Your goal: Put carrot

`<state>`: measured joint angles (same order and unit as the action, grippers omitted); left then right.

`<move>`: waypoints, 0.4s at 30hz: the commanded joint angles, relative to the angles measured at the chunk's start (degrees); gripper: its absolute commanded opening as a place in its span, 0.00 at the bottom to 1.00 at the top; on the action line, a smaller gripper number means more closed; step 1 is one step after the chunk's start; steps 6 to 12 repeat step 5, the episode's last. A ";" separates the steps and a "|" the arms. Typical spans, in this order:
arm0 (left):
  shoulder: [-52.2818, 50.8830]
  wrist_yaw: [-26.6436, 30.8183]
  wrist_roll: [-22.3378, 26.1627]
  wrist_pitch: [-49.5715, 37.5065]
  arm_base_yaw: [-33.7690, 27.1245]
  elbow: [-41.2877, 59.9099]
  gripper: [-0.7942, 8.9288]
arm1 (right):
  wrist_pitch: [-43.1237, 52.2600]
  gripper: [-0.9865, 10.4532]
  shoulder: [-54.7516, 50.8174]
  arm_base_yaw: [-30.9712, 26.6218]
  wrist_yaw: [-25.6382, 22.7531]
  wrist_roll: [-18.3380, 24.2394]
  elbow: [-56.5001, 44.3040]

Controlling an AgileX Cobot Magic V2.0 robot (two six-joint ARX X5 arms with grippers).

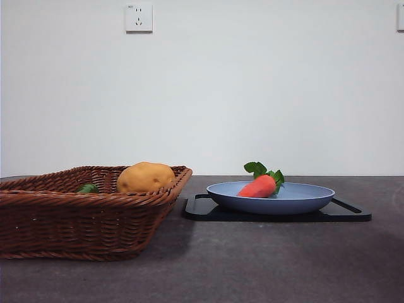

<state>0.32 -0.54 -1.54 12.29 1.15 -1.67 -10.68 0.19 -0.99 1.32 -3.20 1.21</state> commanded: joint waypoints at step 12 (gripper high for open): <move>-0.15 0.20 -0.33 -0.31 0.11 0.52 0.09 | 0.28 0.09 -0.20 0.02 -0.17 -0.37 -0.55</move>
